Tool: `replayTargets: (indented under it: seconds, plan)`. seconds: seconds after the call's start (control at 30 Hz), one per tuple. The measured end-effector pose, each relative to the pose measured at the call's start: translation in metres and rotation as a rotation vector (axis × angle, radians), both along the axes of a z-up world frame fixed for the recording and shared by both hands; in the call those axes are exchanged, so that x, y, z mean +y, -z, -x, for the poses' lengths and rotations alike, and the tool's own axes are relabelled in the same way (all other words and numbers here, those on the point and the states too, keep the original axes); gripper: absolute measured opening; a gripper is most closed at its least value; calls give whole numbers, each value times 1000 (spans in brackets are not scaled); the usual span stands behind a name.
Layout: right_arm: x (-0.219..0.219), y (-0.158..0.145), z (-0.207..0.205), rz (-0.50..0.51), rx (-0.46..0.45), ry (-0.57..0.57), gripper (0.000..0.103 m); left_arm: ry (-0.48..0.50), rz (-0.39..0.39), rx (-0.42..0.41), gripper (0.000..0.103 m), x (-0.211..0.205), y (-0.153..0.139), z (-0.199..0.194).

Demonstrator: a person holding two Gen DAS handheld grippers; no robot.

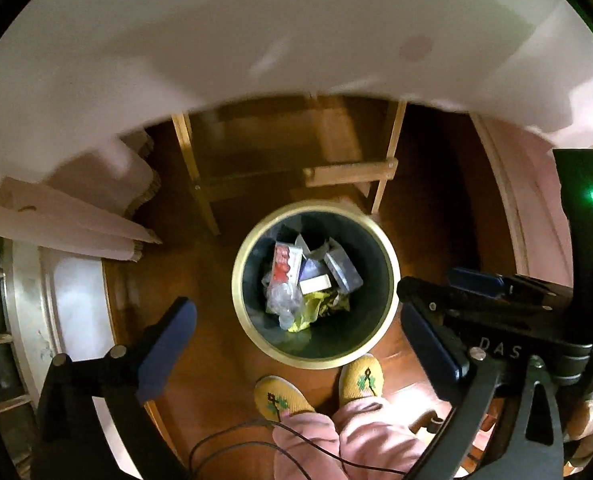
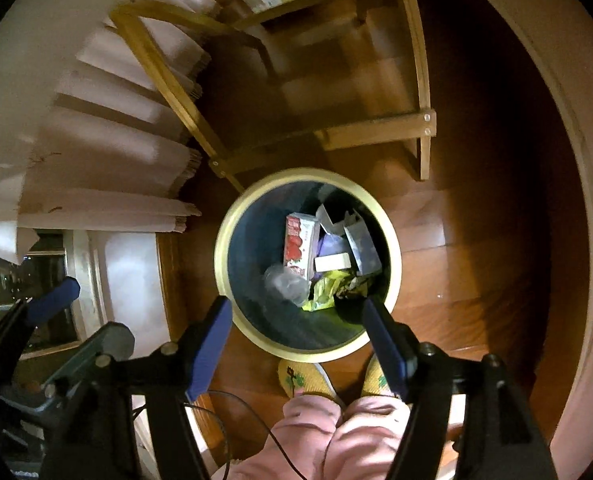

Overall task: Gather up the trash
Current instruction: 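Raise both tools back toward the table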

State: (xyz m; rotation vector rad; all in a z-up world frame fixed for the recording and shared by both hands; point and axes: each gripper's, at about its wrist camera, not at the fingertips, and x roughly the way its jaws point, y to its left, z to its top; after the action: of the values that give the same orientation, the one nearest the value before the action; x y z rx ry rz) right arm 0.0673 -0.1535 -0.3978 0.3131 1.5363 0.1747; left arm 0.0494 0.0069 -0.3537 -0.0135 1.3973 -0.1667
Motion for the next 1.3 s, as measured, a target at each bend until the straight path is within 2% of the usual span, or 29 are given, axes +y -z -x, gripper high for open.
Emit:
replayTargets:
  seconds: [0.23,0.4,0.87,1.3]
  plan:
    - [5,-36,1,17,-28,-14,69,-38,25,-35,102,10,-37,0]
    - [8,-72,6,19,-42,-26,69,-47,39,-68,102,17,-80,3]
    - [1,-182,5,6,-109,-47,69,-103,-24,-198,102,30,-207,-6]
    - [-9,-284,-4,34,-278,-61,69,-168,-9,-294,102,24,-295,-6]
